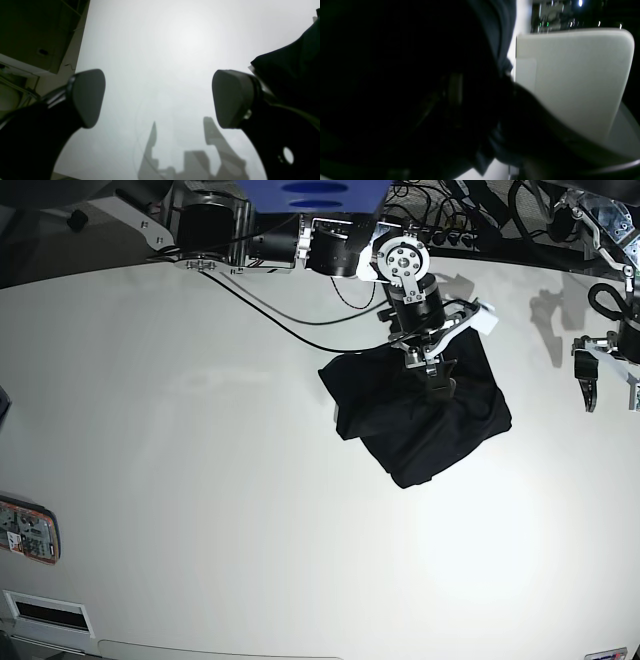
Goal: Fold the T-shirt properly
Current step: 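Press and slide the folded bundle with the right gripper, then open the right gripper and lift it away from the bundle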
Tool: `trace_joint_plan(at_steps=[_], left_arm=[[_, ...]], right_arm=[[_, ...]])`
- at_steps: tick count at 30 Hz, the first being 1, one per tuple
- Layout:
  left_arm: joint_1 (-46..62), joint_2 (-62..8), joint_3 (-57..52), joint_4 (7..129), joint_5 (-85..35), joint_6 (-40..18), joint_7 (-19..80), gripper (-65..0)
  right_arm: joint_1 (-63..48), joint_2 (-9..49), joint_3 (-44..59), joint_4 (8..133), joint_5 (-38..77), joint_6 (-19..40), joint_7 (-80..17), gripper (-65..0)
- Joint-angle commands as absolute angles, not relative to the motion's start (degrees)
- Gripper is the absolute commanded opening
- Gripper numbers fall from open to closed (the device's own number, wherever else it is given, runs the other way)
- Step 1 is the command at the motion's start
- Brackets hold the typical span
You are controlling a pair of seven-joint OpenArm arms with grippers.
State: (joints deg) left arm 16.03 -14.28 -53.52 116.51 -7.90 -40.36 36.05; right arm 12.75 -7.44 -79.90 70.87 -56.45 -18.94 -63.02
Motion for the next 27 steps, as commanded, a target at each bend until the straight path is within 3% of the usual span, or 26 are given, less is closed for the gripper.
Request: trace_joint_plan(at_steps=[1, 6, 14, 20, 27], left_arm=[[15.8, -15.2, -53.8, 117.3, -8.5, -40.0, 34.8, 0.0], [15.1, -15.3, -52.3, 117.2, -8.0, -40.0, 34.9, 0.0], [13.4, -15.3, -52.2, 113.3, -8.1, -40.0, 34.9, 0.0], [13.3, -15.3, -51.4, 113.3, -8.1, -40.0, 34.9, 0.0], [13.3, -15.2, -50.0, 113.4, -8.4, -40.0, 34.9, 0.0]], right_arm=[[13.9, -8.5, -80.1, 72.5, -56.3, -19.6, -60.8, -31.5], [13.9, -8.4, -79.4, 74.9, -50.2, -19.6, -51.6, -18.6], [13.8, -8.4, -70.5, 80.7, -47.3, -19.6, -45.6, -18.2], [13.3, -5.1, -61.4, 88.1, -35.9, -19.6, -38.7, -18.2], [13.1, -1.5, -58.5, 93.1, -23.5, -17.0, -37.3, -18.4]])
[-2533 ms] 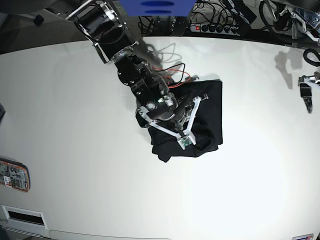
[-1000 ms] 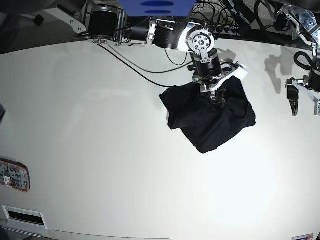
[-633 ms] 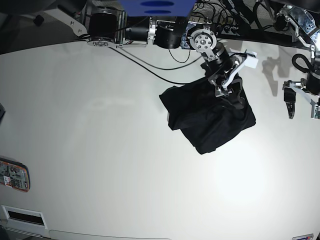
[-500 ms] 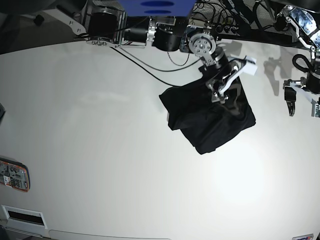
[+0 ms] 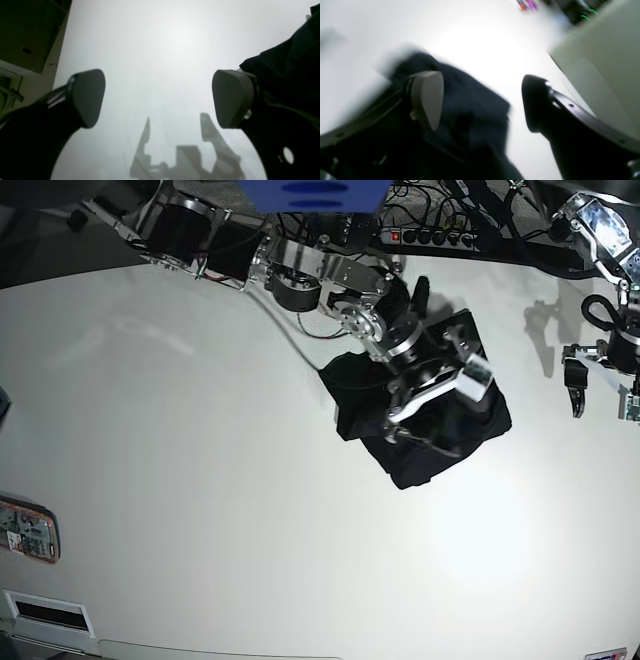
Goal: Fold the T-shirt properly
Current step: 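Open the right gripper and lift it away from the bundle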
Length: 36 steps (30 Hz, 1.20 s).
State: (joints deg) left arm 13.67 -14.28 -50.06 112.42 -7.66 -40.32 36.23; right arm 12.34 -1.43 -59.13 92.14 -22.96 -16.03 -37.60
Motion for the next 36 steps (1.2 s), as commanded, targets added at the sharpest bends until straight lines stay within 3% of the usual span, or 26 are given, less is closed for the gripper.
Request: trace_joint_plan(at_steps=[1, 7, 19, 33, 36], left_arm=[[13.4, -15.2, -49.6, 113.4, -8.2, -40.0, 34.9, 0.0], [13.2, -13.5, -49.4, 113.5, -8.3, -40.0, 36.3, 0.0], [10.8, -13.1, -49.4, 113.4, -8.4, -40.0, 39.3, 0.0], [11.0, -13.1, -49.4, 113.1, -8.5, -40.0, 39.3, 0.0], [10.9, -13.1, -49.4, 113.0, -8.4, -40.0, 39.3, 0.0]], right_arm=[[13.1, -0.1, -57.5, 93.3, -21.7, -16.2, -37.1, -18.4], [12.6, 2.3, -55.8, 102.8, -11.2, -11.3, -37.7, -18.4], [6.8, 7.1, -49.2, 106.5, -8.5, -3.1, -37.6, -18.4], [6.2, 13.5, -48.2, 104.7, -8.5, -3.0, -37.3, -18.6], [6.3, 13.5, -48.2, 104.0, -8.5, -3.0, -37.3, -22.3]])
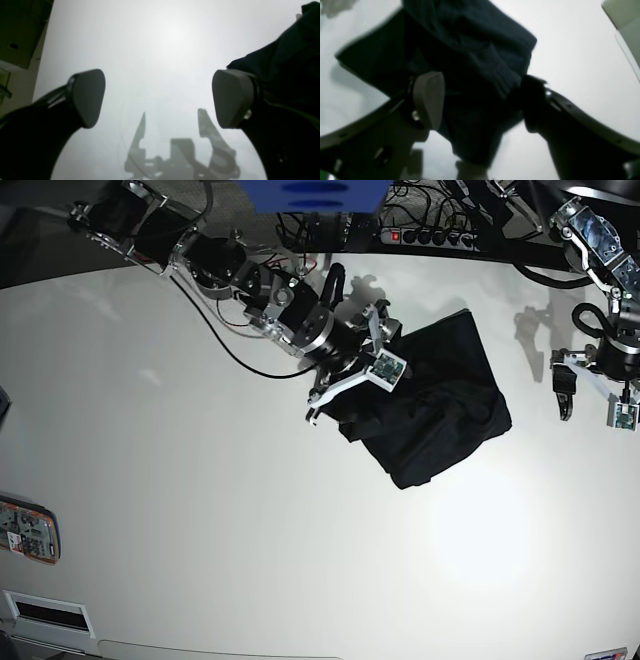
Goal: Fold the T-shirt properly
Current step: 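Open the right gripper and lift it away from the bundle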
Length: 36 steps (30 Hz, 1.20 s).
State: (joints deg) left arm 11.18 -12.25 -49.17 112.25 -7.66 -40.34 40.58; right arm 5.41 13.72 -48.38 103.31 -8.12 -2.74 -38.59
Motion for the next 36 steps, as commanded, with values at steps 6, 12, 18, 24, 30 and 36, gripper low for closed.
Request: trace_joint_plan(at_steps=[6, 12, 18, 24, 30, 36], left_arm=[[11.0, -13.1, -49.4, 113.0, -8.3, -40.0, 39.3, 0.0], [11.0, -13.1, -49.4, 113.0, -8.2, -40.0, 39.3, 0.0], [11.0, -13.1, -49.4, 113.0, -8.4, -40.0, 39.3, 0.0], [10.9, -13.1, -49.4, 113.0, -8.4, -40.0, 39.3, 0.0], [10.9, -13.1, -49.4, 113.0, -8.1, -40.0, 39.3, 0.0], [10.9, -13.1, -49.4, 113.0, -8.3, -40.0, 39.3, 0.0]], right_arm=[[6.3, 13.5, -47.2, 103.1, -8.5, -3.0, -37.3, -26.0], [6.3, 13.2, -44.4, 103.1, -8.6, -3.0, -37.2, -25.8], [6.3, 13.2, -44.7, 100.7, -8.6, -3.0, -37.2, -26.0], [6.3, 13.2, -45.0, 96.7, -8.6, -2.9, -37.3, -27.0], [5.9, 13.2, -44.9, 97.3, -8.6, -2.9, -37.3, -65.0], [5.8, 13.1, -44.6, 102.7, -8.6, -2.9, -37.4, -65.0]])
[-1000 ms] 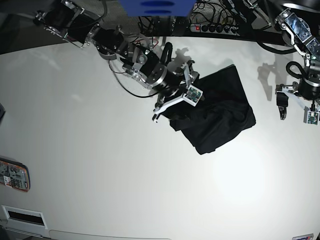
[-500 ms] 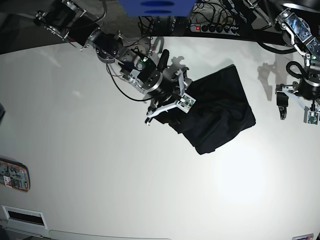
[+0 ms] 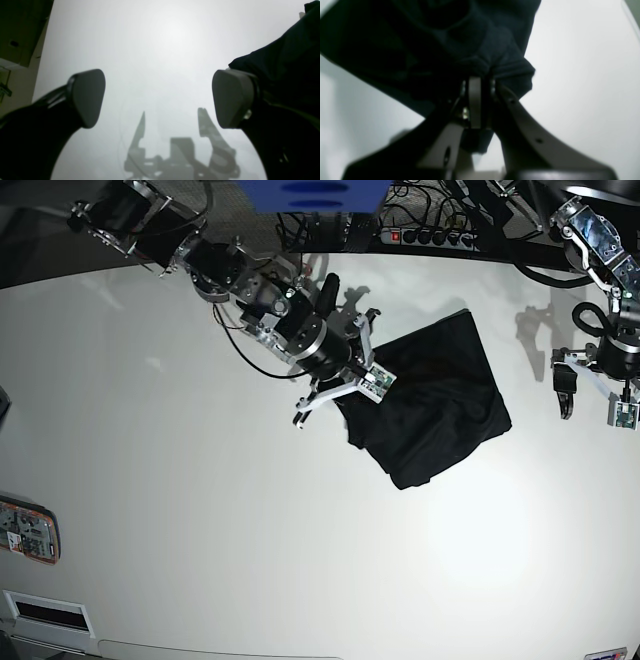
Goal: Fold the T-shirt properly
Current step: 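Open the right gripper and lift it away from the bundle, then lower both grippers onto opposite sides of the black bundle and grasp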
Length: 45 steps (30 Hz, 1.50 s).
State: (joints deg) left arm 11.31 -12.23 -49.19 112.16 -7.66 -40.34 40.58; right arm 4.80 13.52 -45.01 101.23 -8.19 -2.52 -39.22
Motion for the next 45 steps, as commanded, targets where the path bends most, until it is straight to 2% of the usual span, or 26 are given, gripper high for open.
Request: trace_joint_plan(at_steps=[1, 12, 25, 26, 27, 32, 36, 38, 42, 45], left_arm=[[10.9, -13.1, -49.4, 113.0, -8.3, -40.0, 39.3, 0.0], [11.0, -13.1, -49.4, 112.9, -8.4, -40.0, 39.3, 0.0], [11.0, -12.4, -49.3, 112.8, -8.4, -40.0, 39.3, 0.0], [11.0, -12.4, -48.9, 112.7, -8.4, -40.0, 39.3, 0.0], [11.0, -12.4, -48.6, 112.7, -8.4, -40.0, 39.3, 0.0], [11.1, -12.4, -48.4, 112.7, -8.4, -40.0, 39.3, 0.0], [11.1, -12.4, -48.0, 112.7, -8.4, -40.0, 39.3, 0.0], [11.1, -12.4, -48.0, 112.7, -8.4, -40.0, 39.3, 0.0], [11.1, -11.9, -47.9, 112.7, -8.5, -40.0, 39.3, 0.0], [11.0, -8.1, -45.9, 112.9, -8.5, -40.0, 39.3, 0.0]], right_arm=[[5.8, 13.1, -44.6, 103.9, -8.6, -2.9, -37.6, -65.0], [-2.8, 13.1, -45.7, 108.3, -8.7, -2.9, -37.6, -65.0], [-1.2, 11.6, -60.6, 108.0, -8.5, -3.0, -37.7, -65.0], [-1.2, 11.6, -61.1, 108.0, -8.5, -3.0, -37.7, -63.3], [-1.2, 11.6, -61.2, 108.0, -8.5, -3.0, -37.7, -58.6], [-1.2, 11.6, -61.1, 108.0, -8.6, -3.0, -37.7, -30.1], [-1.2, 11.6, -61.1, 108.0, -8.6, -3.0, -37.7, -16.5], [-1.2, 11.6, -60.3, 108.2, -8.6, -3.0, -37.5, -14.0], [-1.5, 11.6, -54.6, 108.3, -8.6, -3.0, -37.3, -13.9], [-1.5, 11.6, -49.3, 108.3, -8.6, -3.0, -37.3, -13.9]])
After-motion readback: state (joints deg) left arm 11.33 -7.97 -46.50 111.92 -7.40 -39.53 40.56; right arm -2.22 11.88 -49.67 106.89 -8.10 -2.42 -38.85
